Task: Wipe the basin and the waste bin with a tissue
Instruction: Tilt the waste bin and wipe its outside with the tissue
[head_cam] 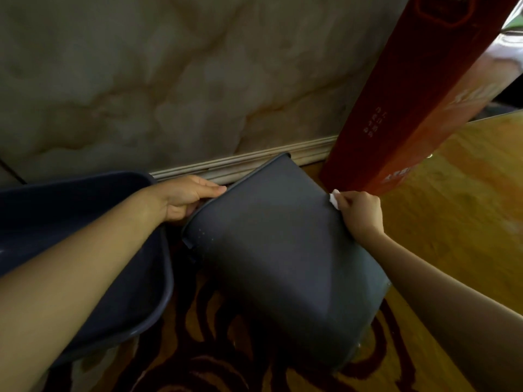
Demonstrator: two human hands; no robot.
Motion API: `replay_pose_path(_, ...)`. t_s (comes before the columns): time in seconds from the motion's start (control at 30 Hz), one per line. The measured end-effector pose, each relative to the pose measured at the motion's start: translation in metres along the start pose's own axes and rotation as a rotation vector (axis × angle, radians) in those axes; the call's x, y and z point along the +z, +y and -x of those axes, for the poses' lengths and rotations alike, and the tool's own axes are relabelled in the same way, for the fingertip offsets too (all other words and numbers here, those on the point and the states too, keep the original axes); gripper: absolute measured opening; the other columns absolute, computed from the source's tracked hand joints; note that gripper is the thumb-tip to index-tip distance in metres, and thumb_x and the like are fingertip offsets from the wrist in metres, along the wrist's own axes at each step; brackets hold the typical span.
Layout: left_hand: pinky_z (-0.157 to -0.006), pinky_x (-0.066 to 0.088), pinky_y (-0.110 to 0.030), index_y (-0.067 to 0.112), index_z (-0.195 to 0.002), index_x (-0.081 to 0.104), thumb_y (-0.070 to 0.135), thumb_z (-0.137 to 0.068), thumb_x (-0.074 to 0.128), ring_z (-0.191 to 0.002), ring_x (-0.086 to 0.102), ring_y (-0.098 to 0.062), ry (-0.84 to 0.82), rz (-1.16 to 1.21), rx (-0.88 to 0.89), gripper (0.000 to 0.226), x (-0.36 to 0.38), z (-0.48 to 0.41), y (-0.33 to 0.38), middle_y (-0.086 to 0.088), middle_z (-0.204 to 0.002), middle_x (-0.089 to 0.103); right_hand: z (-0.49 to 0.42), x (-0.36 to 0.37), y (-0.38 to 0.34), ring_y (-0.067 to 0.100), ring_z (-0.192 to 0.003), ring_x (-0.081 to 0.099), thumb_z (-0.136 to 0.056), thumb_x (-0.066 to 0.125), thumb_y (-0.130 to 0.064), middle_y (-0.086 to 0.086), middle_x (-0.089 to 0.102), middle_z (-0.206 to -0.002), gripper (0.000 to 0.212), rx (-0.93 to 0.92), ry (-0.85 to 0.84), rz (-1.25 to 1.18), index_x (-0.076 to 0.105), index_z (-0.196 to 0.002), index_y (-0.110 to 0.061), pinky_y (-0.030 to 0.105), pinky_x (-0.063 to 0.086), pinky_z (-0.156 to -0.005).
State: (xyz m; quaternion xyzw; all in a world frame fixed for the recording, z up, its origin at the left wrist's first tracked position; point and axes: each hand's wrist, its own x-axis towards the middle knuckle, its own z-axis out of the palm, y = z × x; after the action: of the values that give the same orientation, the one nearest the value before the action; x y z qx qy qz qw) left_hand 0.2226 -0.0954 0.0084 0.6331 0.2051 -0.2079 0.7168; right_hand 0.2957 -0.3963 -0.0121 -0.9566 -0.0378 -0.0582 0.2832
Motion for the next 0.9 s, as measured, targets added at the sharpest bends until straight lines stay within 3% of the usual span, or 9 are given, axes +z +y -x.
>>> replay_pose_path(0.1,-0.055,0.058,-0.023,0.0,-0.095,0.065,0.011,-0.091,0.052,-0.054,0.069,-0.011,0.021,-0.009,0.001,0.017,0.002,0.003,0.001,-0.004,-0.063,0.073,0.008,0.008,-0.049,0.034,-0.079,0.057,-0.093,0.052,-0.021,0.018,0.069,-0.08,0.026,-0.224,0.161,0.012,0.072,-0.085,-0.006,0.034,0.037,-0.068)
replay_pose_path(0.23,-0.053,0.055,-0.02,0.005,-0.084,0.064,0.009,-0.092,0.05,-0.054,0.066,-0.012,0.056,0.037,0.014,0.016,0.006,0.005,0.0,-0.002,-0.056,0.07,0.024,0.052,-0.127,0.033,-0.096,0.052,-0.091,0.051,-0.012,0.017,0.063,-0.098,0.018,-0.5,-0.012,0.148,0.065,-0.095,-0.002,0.036,0.037,-0.08)
replay_pose_path(0.33,-0.052,0.054,-0.02,0.005,-0.08,0.063,0.008,-0.092,0.05,-0.052,0.065,-0.011,0.073,0.035,0.023,0.018,0.007,0.003,-0.001,-0.002,-0.053,0.069,0.038,0.067,-0.13,0.033,-0.101,0.046,-0.089,0.05,-0.007,0.017,0.056,-0.107,0.013,-0.392,0.014,0.191,0.058,-0.099,-0.002,0.037,0.038,-0.082)
replay_pose_path(0.5,-0.044,0.055,-0.022,0.003,-0.078,0.063,0.007,-0.092,0.05,-0.043,0.065,-0.01,0.021,-0.004,0.029,0.019,0.004,-0.001,0.001,-0.003,-0.049,0.069,0.1,0.03,-0.048,0.031,-0.096,0.049,-0.087,0.057,-0.004,0.015,0.061,-0.101,0.007,-0.119,0.24,0.124,0.063,-0.091,-0.002,0.035,0.038,-0.081)
replay_pose_path(0.63,-0.045,0.056,-0.027,0.005,-0.055,0.073,0.008,-0.09,0.052,-0.044,0.067,-0.012,0.003,-0.06,0.014,0.04,0.001,-0.006,0.005,-0.004,-0.05,0.07,0.142,-0.002,0.001,0.028,-0.097,0.05,-0.09,0.056,-0.01,0.013,0.063,-0.102,0.009,0.112,0.349,0.122,0.062,-0.093,-0.005,0.041,0.043,-0.087)
replay_pose_path(0.73,-0.047,0.056,-0.025,0.005,-0.072,0.067,0.009,-0.091,0.052,-0.048,0.068,-0.011,0.017,-0.108,0.014,0.024,0.001,-0.005,0.006,-0.003,-0.053,0.071,0.148,-0.015,0.004,0.028,-0.102,0.051,-0.091,0.054,-0.011,0.014,0.063,-0.107,0.014,0.24,0.327,0.122,0.063,-0.098,-0.003,0.04,0.045,-0.087)
replay_pose_path(0.8,-0.046,0.056,-0.024,0.006,-0.077,0.064,0.01,-0.09,0.053,-0.048,0.068,-0.011,0.042,-0.117,0.026,0.018,0.002,-0.003,0.005,-0.002,-0.052,0.071,0.15,-0.017,-0.012,0.028,-0.102,0.052,-0.09,0.054,-0.01,0.014,0.063,-0.107,0.013,0.235,0.334,0.104,0.063,-0.097,-0.004,0.038,0.045,-0.087)
replay_pose_path(0.9,-0.045,0.056,-0.026,0.007,-0.076,0.063,0.011,-0.091,0.053,-0.046,0.067,-0.01,0.072,-0.116,0.043,0.018,0.005,-0.001,0.003,-0.001,-0.05,0.07,0.156,0.003,-0.068,0.03,-0.093,0.053,-0.081,0.062,-0.001,0.016,0.062,-0.098,0.009,-0.071,0.217,0.001,0.062,-0.09,-0.004,0.038,0.045,-0.081)
